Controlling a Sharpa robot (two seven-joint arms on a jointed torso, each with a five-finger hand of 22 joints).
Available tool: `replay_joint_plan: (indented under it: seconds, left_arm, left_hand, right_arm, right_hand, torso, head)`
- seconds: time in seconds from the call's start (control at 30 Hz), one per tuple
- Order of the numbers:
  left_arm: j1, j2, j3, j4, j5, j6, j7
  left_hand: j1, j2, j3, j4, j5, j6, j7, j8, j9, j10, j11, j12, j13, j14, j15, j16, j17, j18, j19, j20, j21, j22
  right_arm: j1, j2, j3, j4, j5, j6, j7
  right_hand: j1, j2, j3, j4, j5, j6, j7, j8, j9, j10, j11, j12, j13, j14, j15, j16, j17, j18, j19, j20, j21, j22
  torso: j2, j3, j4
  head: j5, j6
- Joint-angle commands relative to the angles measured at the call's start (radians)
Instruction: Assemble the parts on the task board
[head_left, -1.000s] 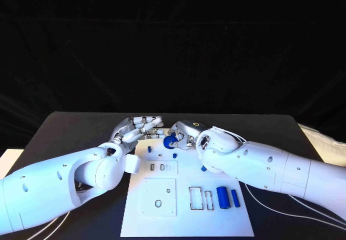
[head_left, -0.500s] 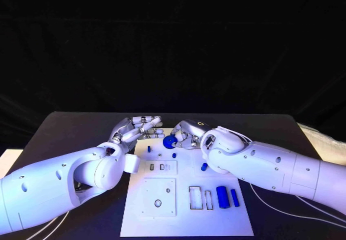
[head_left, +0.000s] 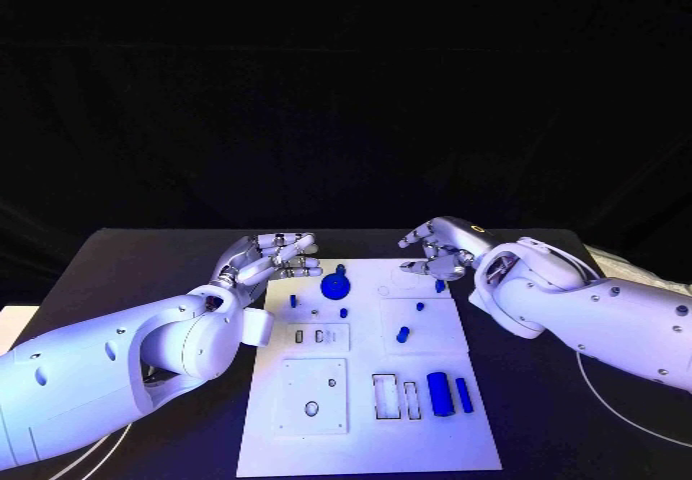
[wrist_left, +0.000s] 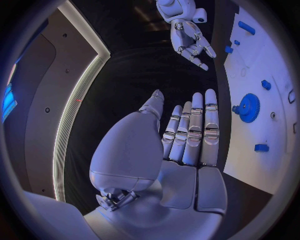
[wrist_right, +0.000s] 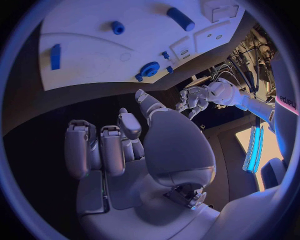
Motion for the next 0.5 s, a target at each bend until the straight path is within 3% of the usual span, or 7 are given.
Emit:
replay_joint_plan:
  seconds: [0.03, 0.2, 0.5]
  left_arm:
    - [0.001, 0.0, 0.001, -0.002, 0.002, 0.018, 0.01]
    - [0.001, 0.002, 0.001, -0.012, 0.002, 0.019, 0.011]
    - [-0.001, 0.006, 0.0, -0.023, 0.002, 0.024, 0.012]
  left_hand:
    - [-0.002, 0.01, 0.002, -0.005, -0.002, -0.003, 0.005, -0.004, -0.001, -0.006, 0.004, -0.003, -0.001, 0.004, 0.004, -0.005, 0.001, 0.009, 0.005, 0.0, -0.003, -0.001]
    - [-0.002, 0.01, 0.001, -0.007, -0.002, -0.003, 0.005, -0.005, -0.001, -0.006, 0.004, -0.004, -0.001, 0.004, 0.004, -0.006, 0.002, 0.009, 0.005, 0.0, -0.004, -0.002]
    - [-0.002, 0.01, 0.001, -0.007, -0.002, -0.003, 0.005, -0.005, -0.001, -0.006, 0.004, -0.004, -0.001, 0.004, 0.004, -0.006, 0.002, 0.009, 0.005, 0.0, -0.004, -0.002]
  right_arm:
    - [0.002, -0.019, 0.0, -0.007, 0.085, 0.041, 0.143]
    - [-0.001, -0.055, -0.002, -0.045, 0.095, 0.079, 0.194]
    - [-0.031, -0.053, -0.003, -0.125, 0.071, 0.106, 0.224]
  right_hand:
    - [0.011, 0.001, -0.002, -0.004, 0.006, 0.002, 0.0, -0.006, -0.001, 0.005, 0.0, 0.005, 0.001, 0.068, -0.001, 0.007, 0.085, -0.012, 0.005, 0.0, 0.004, 0.007]
    - [0.02, -0.007, -0.009, -0.01, 0.011, -0.001, 0.001, -0.01, -0.002, 0.001, 0.001, 0.001, -0.001, 0.069, 0.0, 0.008, 0.088, -0.013, 0.005, 0.001, 0.004, 0.008]
    - [0.028, -0.01, -0.014, -0.013, 0.015, -0.004, 0.001, -0.012, -0.003, -0.008, 0.002, -0.013, -0.013, 0.068, 0.0, 0.006, 0.085, -0.012, 0.001, 0.001, 0.003, 0.004]
  torso:
    - [-0.005, 0.0031, -0.0123]
    - [-0.007, 0.0076, -0.0191]
    - [-0.005, 0.0125, -0.018]
  head:
    - [0.0, -0.001]
    - [0.003, -0.001]
    - [0.001, -0.004]
